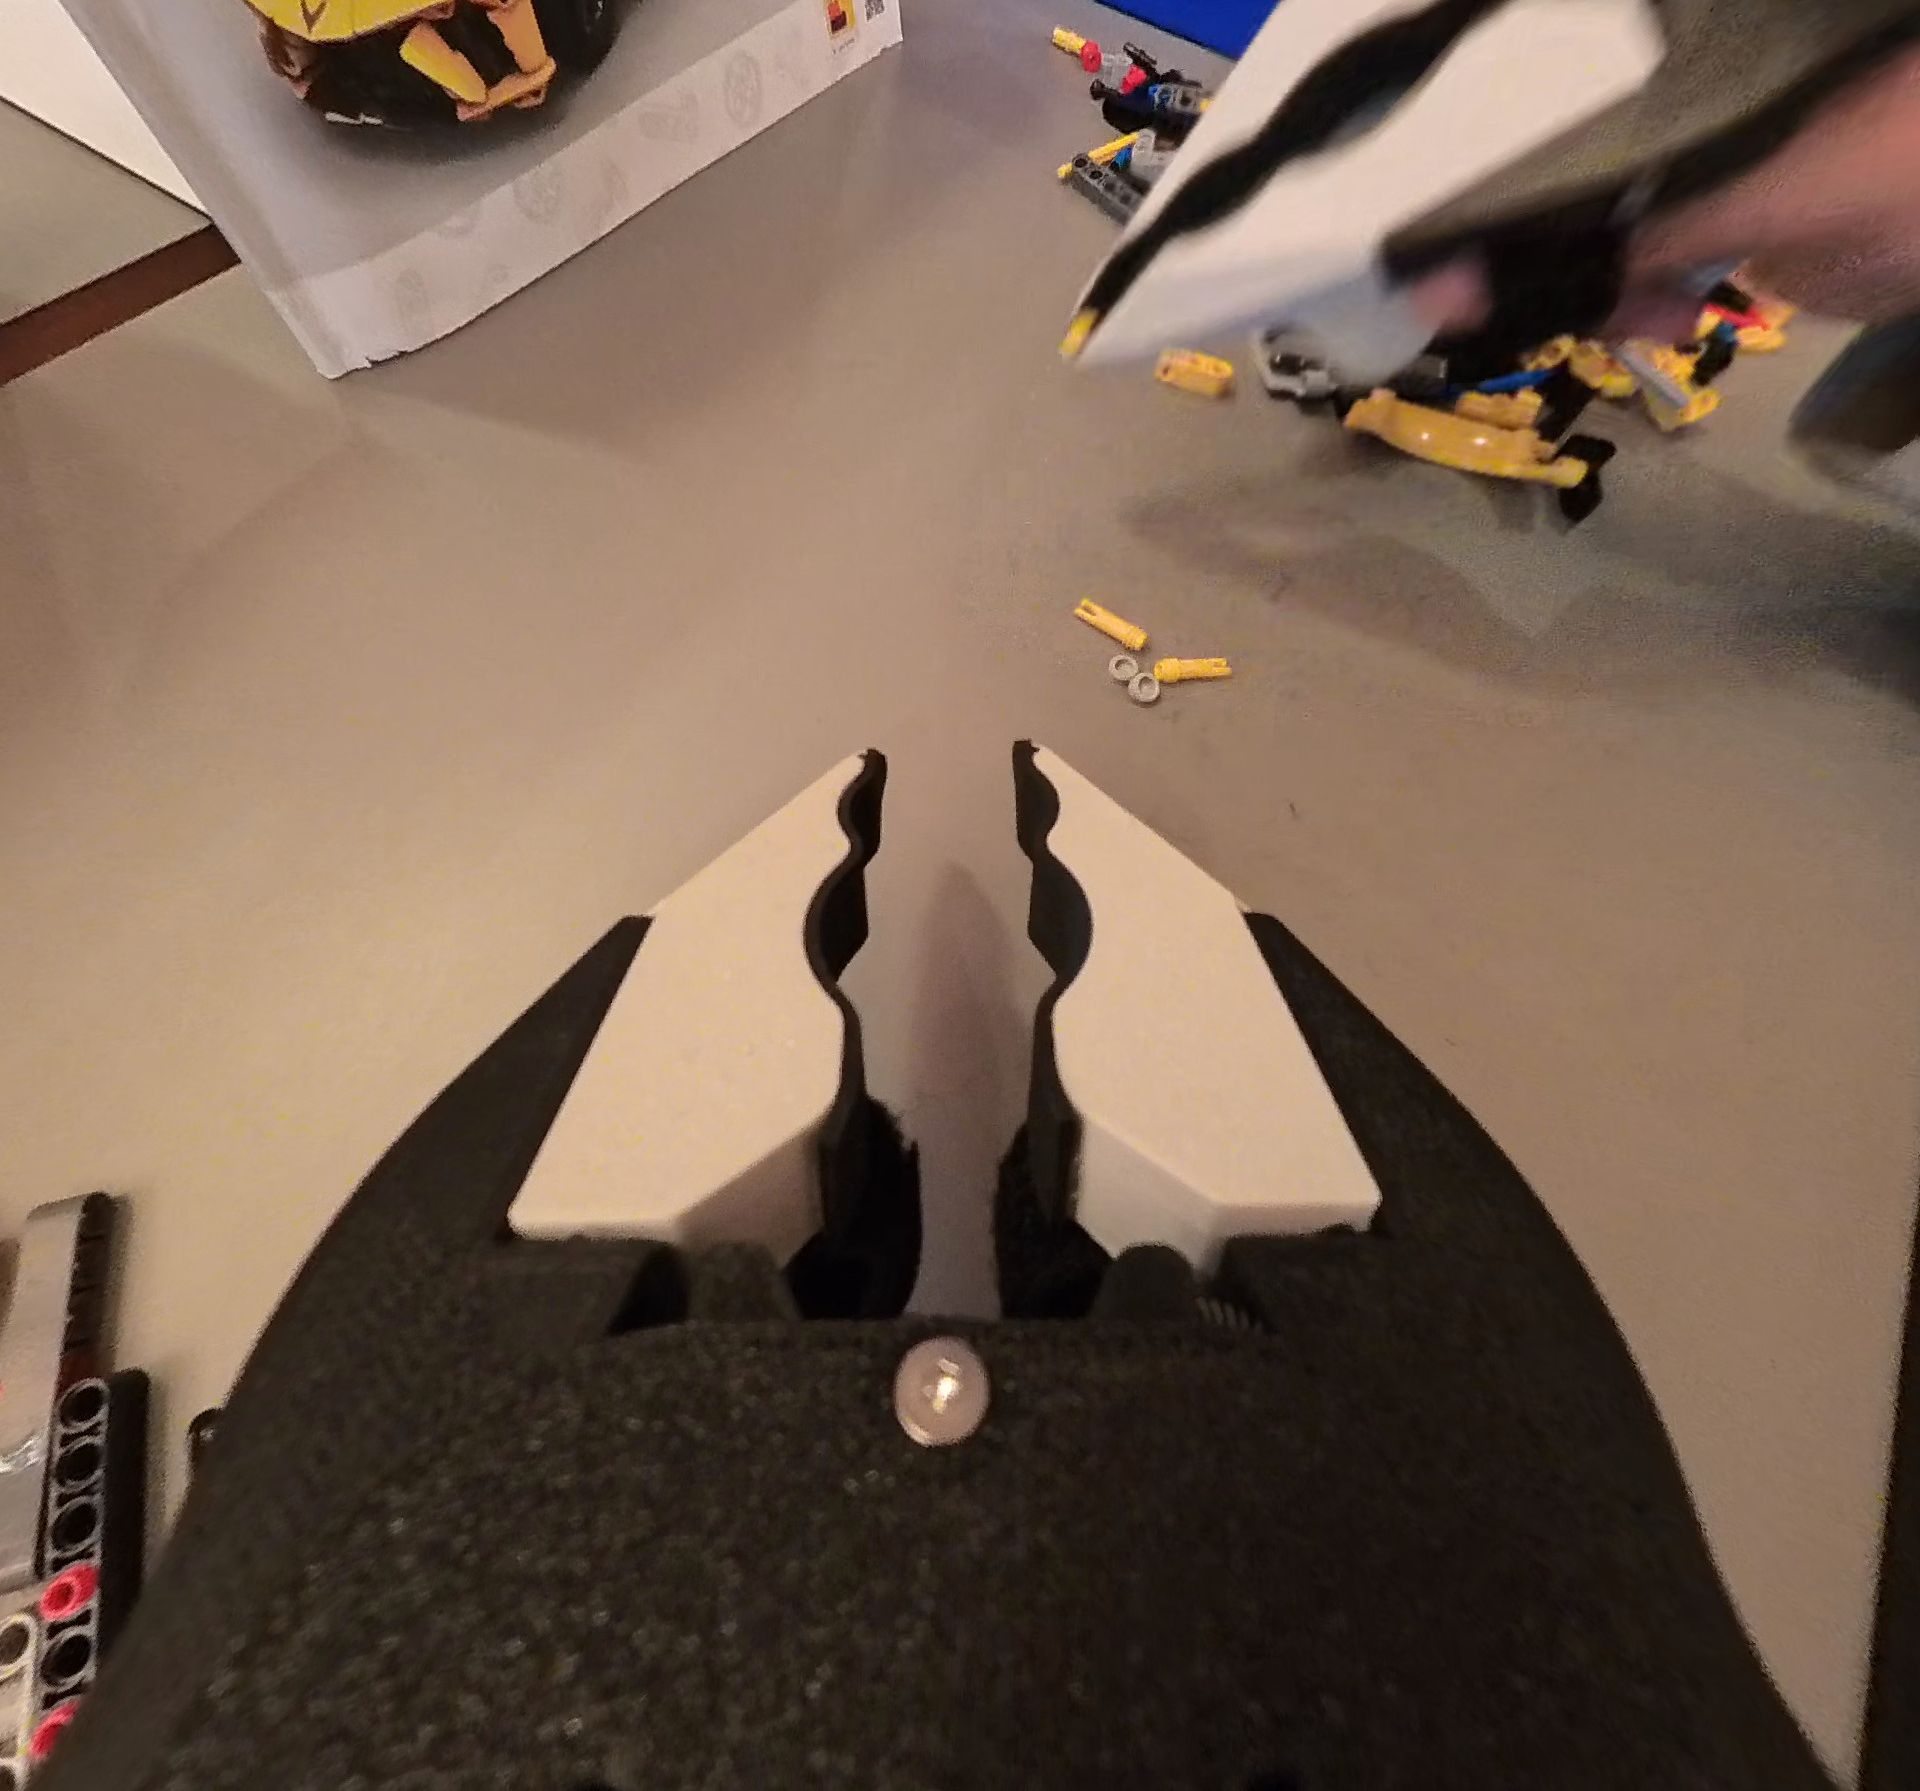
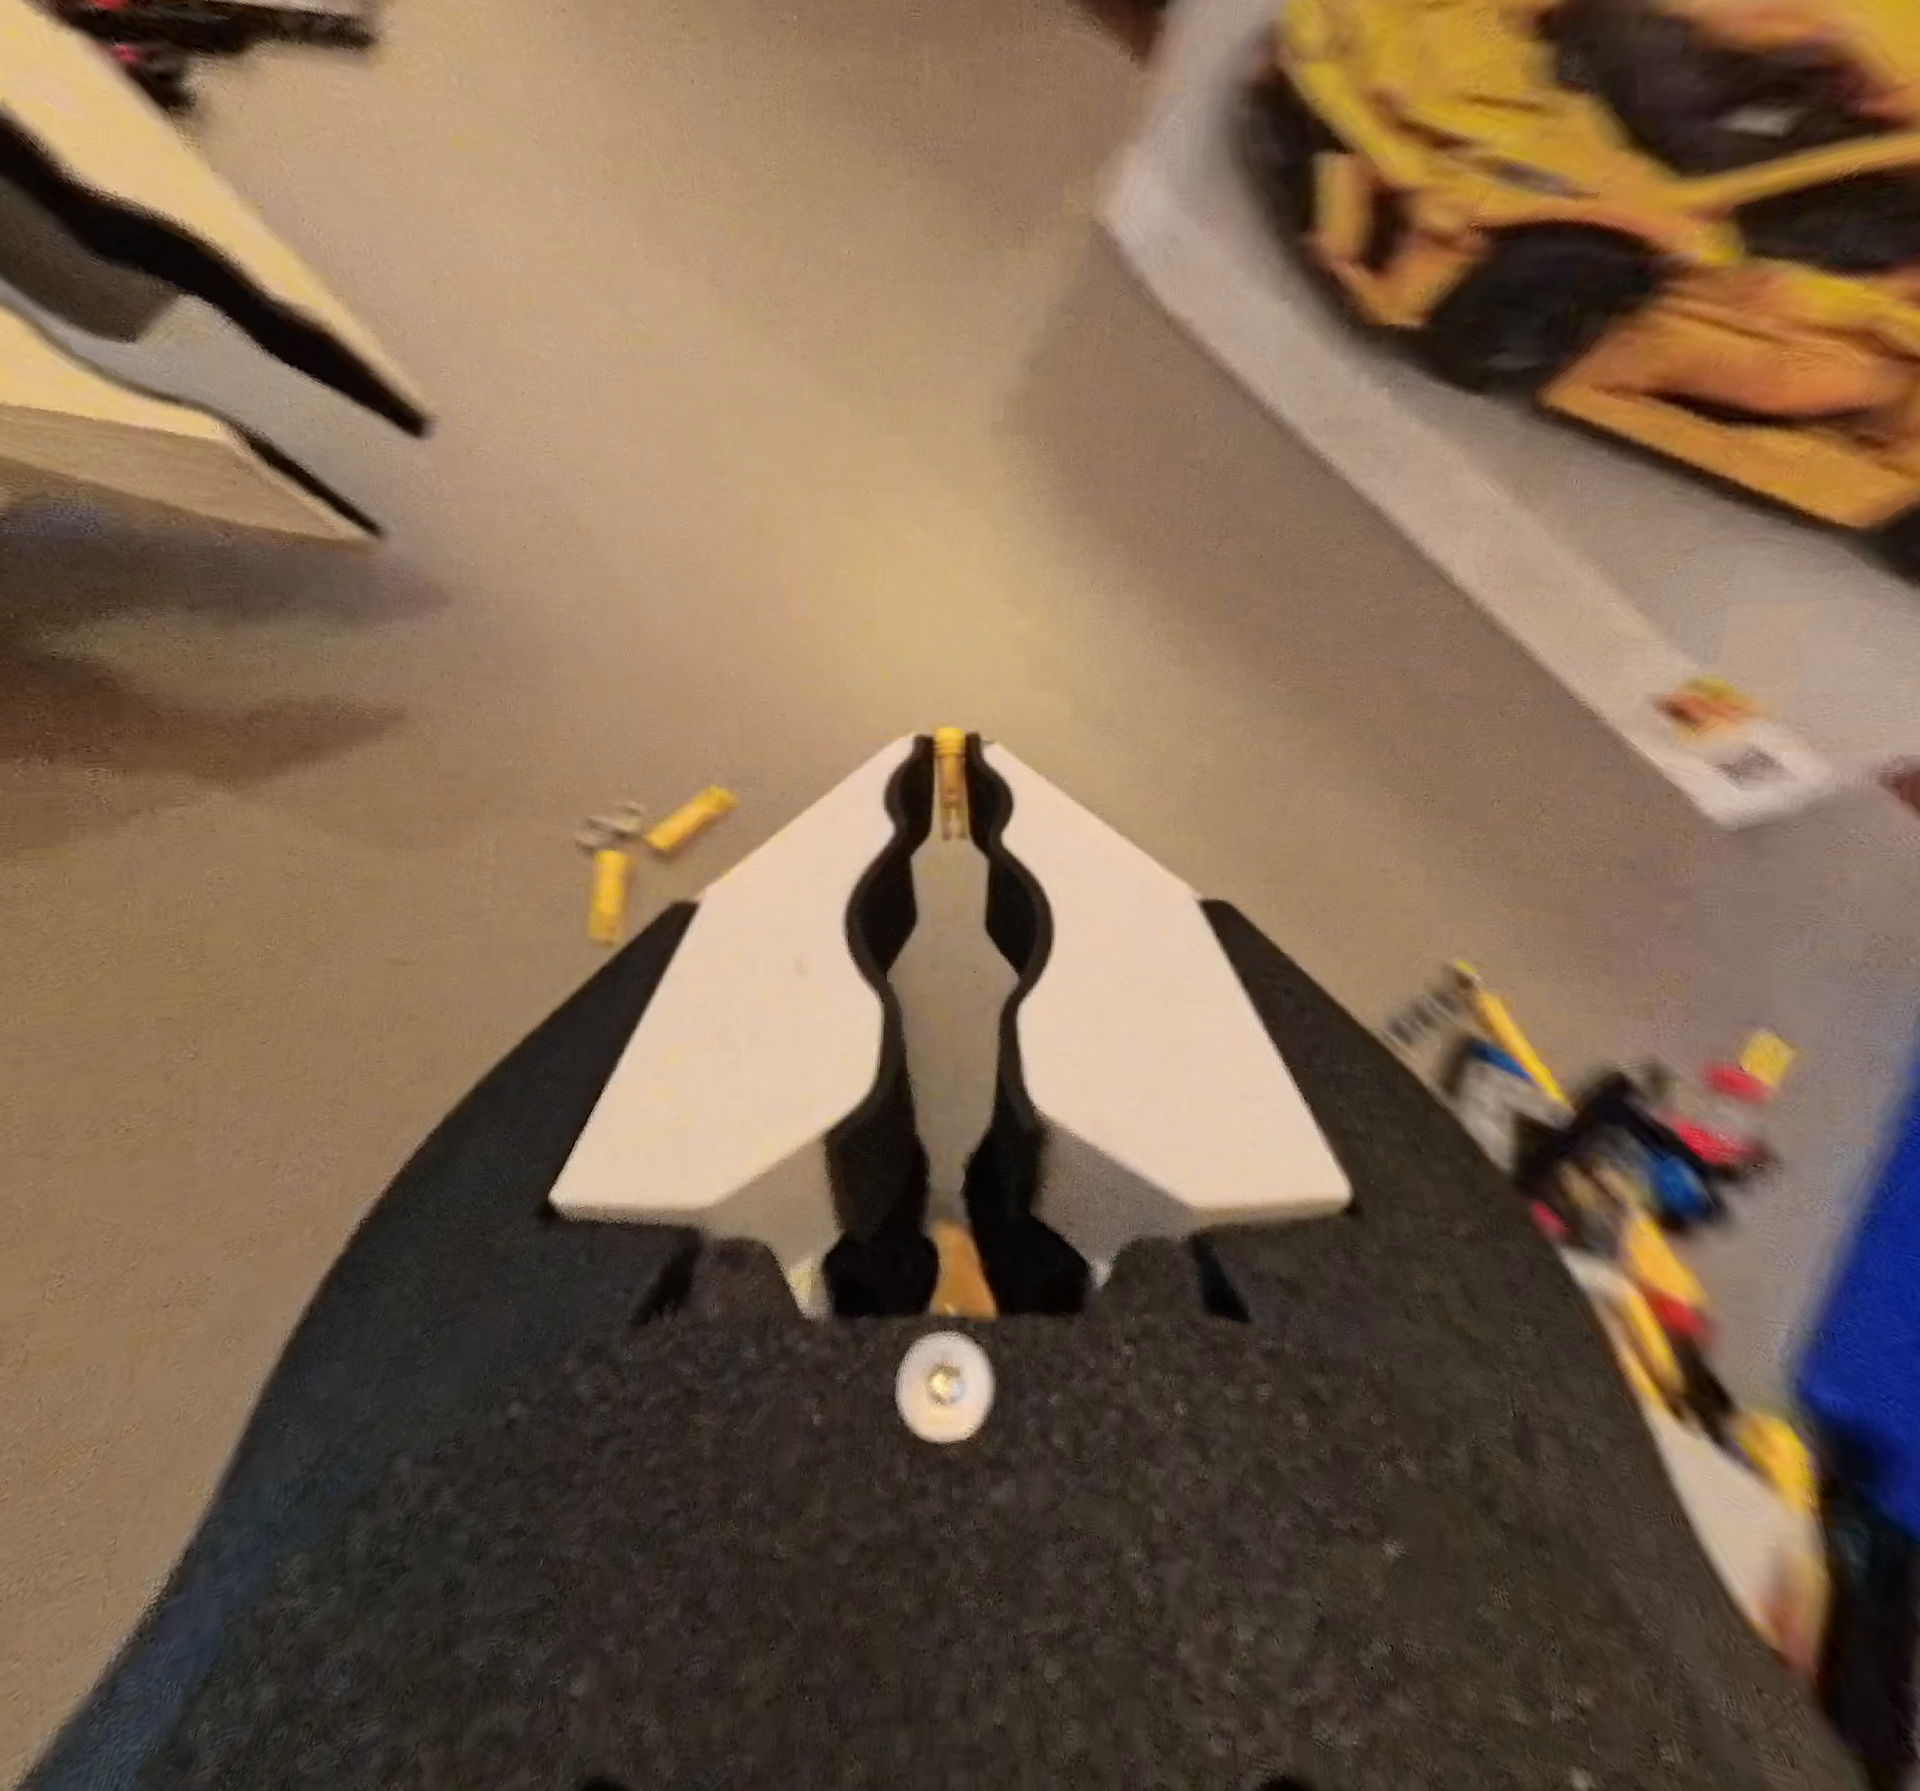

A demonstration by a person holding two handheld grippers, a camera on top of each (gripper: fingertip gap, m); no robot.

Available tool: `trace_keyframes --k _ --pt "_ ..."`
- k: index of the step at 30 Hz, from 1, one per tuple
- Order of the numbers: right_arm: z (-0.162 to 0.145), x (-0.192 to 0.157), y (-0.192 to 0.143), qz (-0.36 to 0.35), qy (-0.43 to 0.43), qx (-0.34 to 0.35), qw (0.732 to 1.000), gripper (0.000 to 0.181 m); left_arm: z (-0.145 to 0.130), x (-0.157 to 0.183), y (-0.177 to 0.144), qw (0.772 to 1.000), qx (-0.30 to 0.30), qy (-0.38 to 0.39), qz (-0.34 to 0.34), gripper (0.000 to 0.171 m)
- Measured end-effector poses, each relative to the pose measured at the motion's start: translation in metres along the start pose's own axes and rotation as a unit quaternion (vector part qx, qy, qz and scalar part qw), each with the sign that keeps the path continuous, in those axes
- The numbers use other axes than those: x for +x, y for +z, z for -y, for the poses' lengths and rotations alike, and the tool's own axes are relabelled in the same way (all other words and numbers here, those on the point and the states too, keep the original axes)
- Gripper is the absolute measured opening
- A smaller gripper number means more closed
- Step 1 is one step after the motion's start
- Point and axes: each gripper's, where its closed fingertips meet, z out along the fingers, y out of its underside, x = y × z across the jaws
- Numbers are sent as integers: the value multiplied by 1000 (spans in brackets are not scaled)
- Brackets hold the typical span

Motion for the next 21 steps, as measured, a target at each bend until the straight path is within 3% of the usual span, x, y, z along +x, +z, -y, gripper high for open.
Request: trace_keyframes --k 2,5,7,12,15,17,19,21 --pt "-22 46 -35 -74 34 -9 997 4 1 1 0 1000 2 1 1 25" --pt "-80 105 -79 -154 82 -55 983 5 0 2 1 1000 1 -1 -2 25" --pt "-107 118 -93 -159 103 -73 979 4 0 3 2 1000 -1 1 -3 25" --pt "-136 118 -89 -162 110 -92 976 4 -2 6 4 1000 -6 9 -2 25" --pt "-123 120 -93 -192 94 -76 974 9 -4 8 5 1000 -6 5 -5 25" --pt "-94 109 -96 -202 92 -45 974 16 -5 7 6 1000 -9 5 -4 25" --pt "-51 69 -82 -148 100 15 984 20 -4 5 5 1000 -8 7 0 25" --pt "-19 8 -52 -46 108 53 992 21 -3 5 4 1000 -5 6 1 25"
